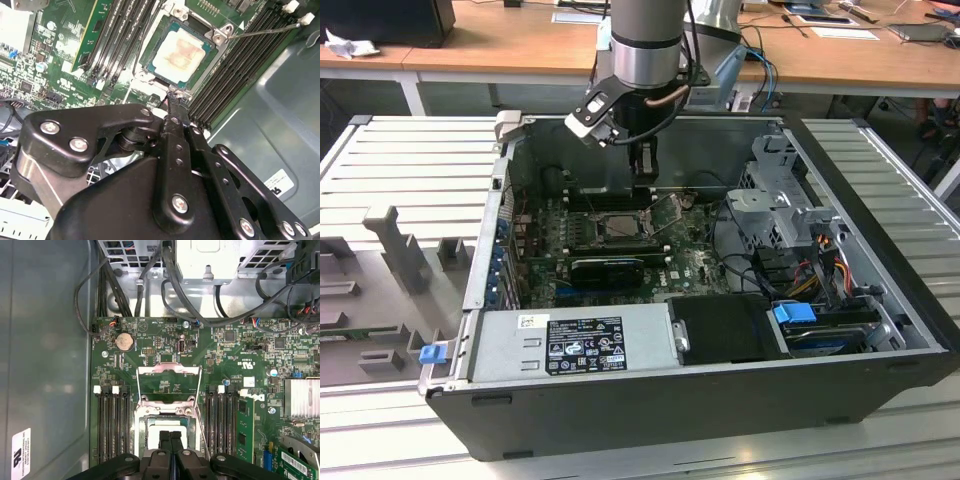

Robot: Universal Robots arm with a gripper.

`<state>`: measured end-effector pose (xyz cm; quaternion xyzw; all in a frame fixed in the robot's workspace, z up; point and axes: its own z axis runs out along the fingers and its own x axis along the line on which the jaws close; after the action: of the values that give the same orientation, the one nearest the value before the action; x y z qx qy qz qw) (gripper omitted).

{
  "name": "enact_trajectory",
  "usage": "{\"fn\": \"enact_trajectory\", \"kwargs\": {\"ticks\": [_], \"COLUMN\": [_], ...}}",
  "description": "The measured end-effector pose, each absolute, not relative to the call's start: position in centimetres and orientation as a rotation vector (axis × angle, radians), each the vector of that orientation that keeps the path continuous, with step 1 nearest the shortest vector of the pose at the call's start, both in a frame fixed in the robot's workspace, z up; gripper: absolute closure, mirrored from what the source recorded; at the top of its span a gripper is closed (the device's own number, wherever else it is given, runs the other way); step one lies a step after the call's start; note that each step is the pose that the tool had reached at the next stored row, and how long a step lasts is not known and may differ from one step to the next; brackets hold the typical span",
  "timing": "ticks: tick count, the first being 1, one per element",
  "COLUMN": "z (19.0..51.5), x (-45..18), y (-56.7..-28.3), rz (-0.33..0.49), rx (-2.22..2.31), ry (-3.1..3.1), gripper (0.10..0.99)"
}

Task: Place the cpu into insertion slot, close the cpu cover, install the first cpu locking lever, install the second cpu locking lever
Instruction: 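Close the cpu cover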

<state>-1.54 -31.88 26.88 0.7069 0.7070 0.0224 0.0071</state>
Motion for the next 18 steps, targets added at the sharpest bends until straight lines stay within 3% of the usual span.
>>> {"fn": "enact_trajectory", "kwargs": {"ticks": [18], "z": [26.9], "x": [0.7], "y": [-31.8], "rz": [0.070], "rx": [2.210], "ry": [2.212], "gripper": [0.980]}}
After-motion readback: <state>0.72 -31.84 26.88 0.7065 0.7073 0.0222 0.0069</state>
